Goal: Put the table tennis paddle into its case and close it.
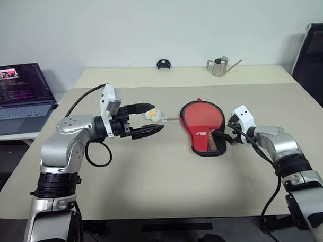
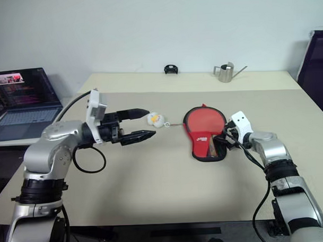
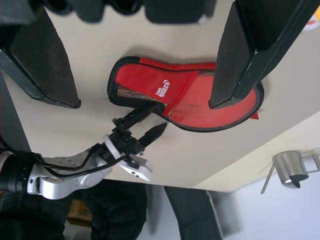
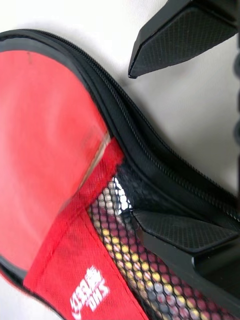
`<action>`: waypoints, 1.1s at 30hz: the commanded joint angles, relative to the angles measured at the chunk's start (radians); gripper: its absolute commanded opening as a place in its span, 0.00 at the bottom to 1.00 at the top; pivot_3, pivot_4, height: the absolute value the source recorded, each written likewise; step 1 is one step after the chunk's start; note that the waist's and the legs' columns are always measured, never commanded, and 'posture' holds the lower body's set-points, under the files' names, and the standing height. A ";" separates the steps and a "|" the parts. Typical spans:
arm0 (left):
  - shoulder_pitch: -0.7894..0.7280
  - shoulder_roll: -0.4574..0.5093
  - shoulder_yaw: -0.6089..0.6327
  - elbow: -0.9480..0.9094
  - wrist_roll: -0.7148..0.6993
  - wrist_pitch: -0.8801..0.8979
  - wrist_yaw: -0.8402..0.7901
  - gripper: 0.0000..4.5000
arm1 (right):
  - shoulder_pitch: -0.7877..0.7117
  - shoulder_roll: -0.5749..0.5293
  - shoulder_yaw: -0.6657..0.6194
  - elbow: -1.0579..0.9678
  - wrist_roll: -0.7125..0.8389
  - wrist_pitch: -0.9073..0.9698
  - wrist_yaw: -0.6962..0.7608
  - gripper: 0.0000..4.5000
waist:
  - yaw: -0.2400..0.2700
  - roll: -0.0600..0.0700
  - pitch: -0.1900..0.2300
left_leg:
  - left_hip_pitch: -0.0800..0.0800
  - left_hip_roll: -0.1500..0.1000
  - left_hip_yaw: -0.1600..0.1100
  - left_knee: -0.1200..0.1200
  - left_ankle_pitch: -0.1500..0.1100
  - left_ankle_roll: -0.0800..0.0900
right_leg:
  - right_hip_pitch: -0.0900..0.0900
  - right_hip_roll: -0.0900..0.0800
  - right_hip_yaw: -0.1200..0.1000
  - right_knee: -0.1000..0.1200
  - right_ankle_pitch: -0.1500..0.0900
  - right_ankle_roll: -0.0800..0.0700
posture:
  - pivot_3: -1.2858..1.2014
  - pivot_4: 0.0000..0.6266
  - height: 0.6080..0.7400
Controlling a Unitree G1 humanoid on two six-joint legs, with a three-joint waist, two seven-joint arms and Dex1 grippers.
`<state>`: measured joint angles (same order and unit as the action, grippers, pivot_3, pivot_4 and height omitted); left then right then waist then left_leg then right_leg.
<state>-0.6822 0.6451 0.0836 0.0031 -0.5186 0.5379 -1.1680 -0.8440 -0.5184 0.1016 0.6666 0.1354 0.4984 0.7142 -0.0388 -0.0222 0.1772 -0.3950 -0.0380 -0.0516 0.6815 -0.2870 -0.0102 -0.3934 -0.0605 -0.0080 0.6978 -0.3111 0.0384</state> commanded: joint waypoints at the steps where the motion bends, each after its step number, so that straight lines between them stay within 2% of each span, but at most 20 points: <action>1: -0.027 0.015 0.015 -0.021 -0.018 -0.017 -0.002 1.00 | -0.036 0.016 0.022 0.098 -0.047 -0.008 0.010 1.00 | -0.002 0.000 0.000 | 0.001 0.000 0.000 0.000 0.000 0.000 | 0.001 0.000 0.000 0.000 0.000 0.000 | 0.52 0.24 1.00; 6: -0.021 0.020 0.019 -0.022 -0.017 -0.021 -0.003 1.00 | -0.061 0.050 0.018 0.153 -0.051 0.050 0.045 1.00 | -0.004 0.000 0.000 | 0.010 0.000 0.000 -0.001 0.000 0.000 | 0.008 0.000 0.000 0.000 0.000 0.000 | 0.52 0.24 1.00; 16: -0.007 0.027 0.018 -0.017 -0.012 -0.038 -0.004 1.00 | -0.044 0.110 -0.001 0.091 -0.034 0.170 0.064 0.29 | -0.018 -0.001 -0.001 | 0.013 0.003 0.000 -0.002 -0.001 0.001 | 0.010 0.003 0.001 0.000 0.001 -0.001 | 0.52 0.24 1.00; 21: 0.007 0.037 0.015 -0.006 -0.006 -0.046 -0.016 1.00 | -0.042 0.136 -0.043 0.066 -0.020 0.223 0.039 0.00 | -0.018 -0.001 -0.001 | 0.013 0.006 0.001 -0.002 -0.001 0.001 | 0.010 0.005 0.001 0.000 0.002 -0.004 | 0.52 0.24 1.00; 27: 0.070 0.096 -0.004 0.011 0.023 -0.069 -0.071 1.00 | -0.019 0.150 -0.088 -0.037 0.006 0.329 -0.013 0.00 | -0.018 -0.001 -0.001 | 0.013 0.008 0.001 -0.003 -0.001 0.001 | 0.009 0.007 0.001 0.000 0.003 -0.005 | 0.52 0.24 1.00; 33: 0.101 0.128 -0.016 0.012 0.037 -0.082 -0.099 1.00 | -0.007 0.144 -0.144 -0.231 0.069 0.493 -0.058 0.00 | -0.013 -0.001 -0.001 | 0.010 0.008 0.001 -0.004 -0.001 0.001 | 0.006 0.007 0.001 -0.001 0.003 -0.005 | 0.52 0.24 1.00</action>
<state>-0.5726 0.7577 0.0632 0.0357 -0.4778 0.4718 -1.2580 -0.8583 -0.3826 -0.0248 0.4968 0.1691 0.9432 0.6563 -0.0514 -0.0227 0.1764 -0.3863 -0.0295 -0.0510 0.6776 -0.2882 -0.0091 -0.3884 -0.0537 -0.0076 0.6965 -0.3085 0.0331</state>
